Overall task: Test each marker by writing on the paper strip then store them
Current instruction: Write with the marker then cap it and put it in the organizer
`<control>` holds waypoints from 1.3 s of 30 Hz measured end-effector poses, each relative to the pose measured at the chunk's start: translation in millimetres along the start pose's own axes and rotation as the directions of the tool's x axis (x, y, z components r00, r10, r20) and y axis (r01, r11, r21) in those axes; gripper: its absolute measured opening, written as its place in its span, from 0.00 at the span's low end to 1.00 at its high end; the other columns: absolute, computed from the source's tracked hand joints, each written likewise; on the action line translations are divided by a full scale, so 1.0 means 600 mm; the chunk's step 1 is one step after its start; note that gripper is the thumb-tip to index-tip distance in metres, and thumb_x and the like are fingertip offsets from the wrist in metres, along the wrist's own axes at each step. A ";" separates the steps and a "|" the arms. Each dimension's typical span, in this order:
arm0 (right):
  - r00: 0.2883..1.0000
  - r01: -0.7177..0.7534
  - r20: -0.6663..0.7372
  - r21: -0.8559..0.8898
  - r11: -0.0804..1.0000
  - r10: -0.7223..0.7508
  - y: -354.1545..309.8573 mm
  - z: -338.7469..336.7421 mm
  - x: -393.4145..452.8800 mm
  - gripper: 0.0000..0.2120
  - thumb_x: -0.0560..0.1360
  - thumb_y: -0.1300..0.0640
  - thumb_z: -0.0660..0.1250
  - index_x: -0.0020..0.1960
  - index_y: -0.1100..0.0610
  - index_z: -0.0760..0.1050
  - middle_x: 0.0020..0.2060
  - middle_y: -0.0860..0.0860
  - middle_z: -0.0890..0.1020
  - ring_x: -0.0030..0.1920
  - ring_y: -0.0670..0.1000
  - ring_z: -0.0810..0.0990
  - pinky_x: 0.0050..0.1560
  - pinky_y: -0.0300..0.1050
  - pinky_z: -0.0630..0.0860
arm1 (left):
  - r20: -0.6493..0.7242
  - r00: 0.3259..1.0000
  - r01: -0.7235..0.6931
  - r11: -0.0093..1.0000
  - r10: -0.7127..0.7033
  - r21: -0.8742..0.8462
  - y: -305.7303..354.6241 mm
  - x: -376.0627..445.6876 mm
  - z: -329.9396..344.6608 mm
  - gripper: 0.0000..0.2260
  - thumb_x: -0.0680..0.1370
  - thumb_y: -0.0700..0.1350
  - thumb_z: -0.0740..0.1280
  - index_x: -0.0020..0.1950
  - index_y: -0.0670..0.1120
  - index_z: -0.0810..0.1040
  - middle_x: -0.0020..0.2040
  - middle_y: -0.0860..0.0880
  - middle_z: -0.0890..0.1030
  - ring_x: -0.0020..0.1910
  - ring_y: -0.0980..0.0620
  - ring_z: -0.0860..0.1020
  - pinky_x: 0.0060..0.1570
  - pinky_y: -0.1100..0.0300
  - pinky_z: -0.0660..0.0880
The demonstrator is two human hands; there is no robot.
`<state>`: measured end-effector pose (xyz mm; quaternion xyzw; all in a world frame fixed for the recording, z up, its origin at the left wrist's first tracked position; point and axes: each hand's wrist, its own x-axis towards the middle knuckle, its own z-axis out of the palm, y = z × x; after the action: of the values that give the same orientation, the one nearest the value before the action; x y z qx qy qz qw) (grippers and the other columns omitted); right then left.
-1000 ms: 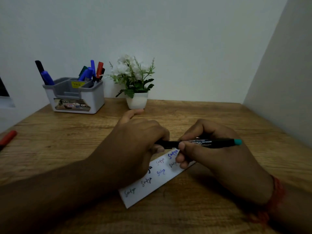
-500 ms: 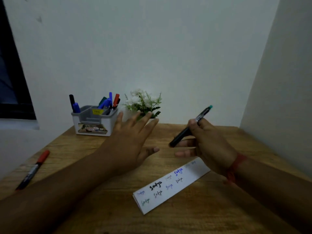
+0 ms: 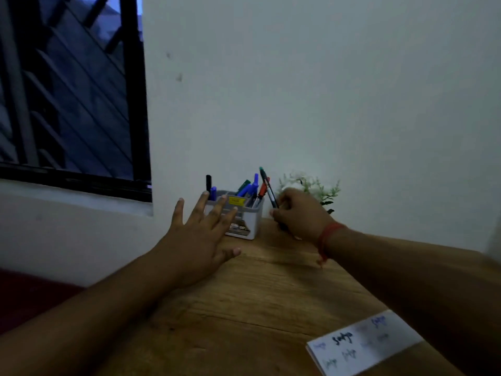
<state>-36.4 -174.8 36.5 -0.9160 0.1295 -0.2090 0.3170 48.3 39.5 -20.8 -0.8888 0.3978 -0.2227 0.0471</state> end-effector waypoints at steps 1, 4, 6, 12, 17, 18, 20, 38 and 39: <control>0.999 0.037 -0.038 -0.031 0.999 -0.039 -0.015 0.007 0.019 0.06 0.77 0.60 0.69 0.52 0.60 0.75 0.42 0.55 0.83 0.36 0.50 0.83 0.31 0.37 0.78 | 0.004 1.000 0.010 1.000 -0.010 0.012 -0.009 -0.007 0.006 0.38 0.69 0.73 0.28 0.74 0.57 0.28 0.76 0.50 0.28 0.73 0.44 0.26 0.70 0.33 0.34; 0.982 0.133 -0.105 -0.201 0.971 -0.157 -0.055 0.030 0.077 0.05 0.76 0.59 0.69 0.50 0.60 0.78 0.46 0.57 0.84 0.47 0.56 0.84 0.44 0.44 0.81 | 0.034 0.998 0.050 0.999 -0.049 -0.011 -0.026 -0.020 0.025 0.37 0.70 0.72 0.31 0.75 0.58 0.29 0.76 0.51 0.29 0.74 0.44 0.27 0.70 0.33 0.34; 0.974 0.176 -0.077 -0.340 0.924 -0.214 -0.080 0.043 0.109 0.07 0.77 0.58 0.69 0.50 0.61 0.81 0.48 0.58 0.84 0.51 0.57 0.82 0.49 0.46 0.77 | 0.043 0.994 0.098 0.993 -0.096 -0.068 -0.039 -0.020 0.031 0.37 0.70 0.72 0.31 0.75 0.58 0.30 0.76 0.52 0.29 0.74 0.45 0.27 0.70 0.34 0.34; 0.961 0.250 0.012 -0.457 0.854 -0.275 -0.134 0.072 0.172 0.09 0.77 0.57 0.69 0.51 0.63 0.83 0.47 0.57 0.85 0.48 0.55 0.83 0.50 0.47 0.81 | 0.109 0.979 0.183 0.977 -0.171 -0.112 -0.071 -0.022 0.040 0.36 0.72 0.72 0.35 0.77 0.58 0.33 0.77 0.53 0.31 0.74 0.46 0.28 0.70 0.34 0.33; 0.950 0.304 0.074 -0.449 0.840 -0.304 -0.154 0.086 0.191 0.07 0.76 0.58 0.71 0.52 0.59 0.79 0.50 0.55 0.83 0.49 0.53 0.80 0.50 0.45 0.78 | 0.179 0.966 0.208 0.971 -0.186 -0.117 -0.085 -0.025 0.043 0.34 0.75 0.71 0.39 0.77 0.59 0.34 0.77 0.52 0.33 0.74 0.45 0.28 0.69 0.33 0.33; 0.950 0.306 0.082 -0.447 0.841 -0.302 -0.156 0.090 0.193 0.08 0.76 0.58 0.71 0.53 0.59 0.79 0.52 0.55 0.83 0.50 0.53 0.80 0.52 0.45 0.78 | 0.191 0.964 0.211 0.971 -0.187 -0.113 -0.087 -0.025 0.042 0.34 0.75 0.71 0.39 0.77 0.59 0.34 0.78 0.52 0.33 0.74 0.45 0.28 0.69 0.33 0.32; 0.950 0.306 0.091 -0.437 0.845 -0.297 -0.157 0.098 0.198 0.10 0.76 0.60 0.72 0.56 0.59 0.78 0.54 0.55 0.82 0.52 0.55 0.80 0.55 0.48 0.79 | 0.212 0.959 0.213 0.971 -0.187 -0.107 -0.089 -0.027 0.042 0.34 0.76 0.70 0.41 0.77 0.59 0.34 0.78 0.52 0.33 0.74 0.45 0.28 0.69 0.33 0.32; 0.843 0.420 -0.227 -0.289 0.860 -0.488 -0.092 0.084 0.108 0.14 0.80 0.57 0.65 0.64 0.55 0.70 0.45 0.50 0.82 0.43 0.51 0.81 0.48 0.53 0.80 | 0.320 0.941 0.201 0.945 -0.113 -0.258 -0.118 -0.040 0.032 0.29 0.81 0.63 0.50 0.78 0.60 0.43 0.80 0.54 0.42 0.77 0.48 0.34 0.71 0.35 0.36; 0.829 0.442 -0.228 -0.293 0.848 -0.511 -0.087 0.085 0.095 0.13 0.80 0.56 0.65 0.64 0.55 0.70 0.44 0.49 0.82 0.43 0.51 0.80 0.47 0.52 0.80 | 0.316 0.945 0.182 0.941 -0.087 -0.286 -0.119 -0.040 0.029 0.26 0.82 0.60 0.52 0.78 0.60 0.47 0.80 0.54 0.47 0.77 0.49 0.37 0.72 0.36 0.37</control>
<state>42.9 -129.0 50.3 -0.9071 -0.0352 -0.4007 0.1239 91.1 103.9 -26.4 -0.9337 0.3538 -0.0232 -0.0496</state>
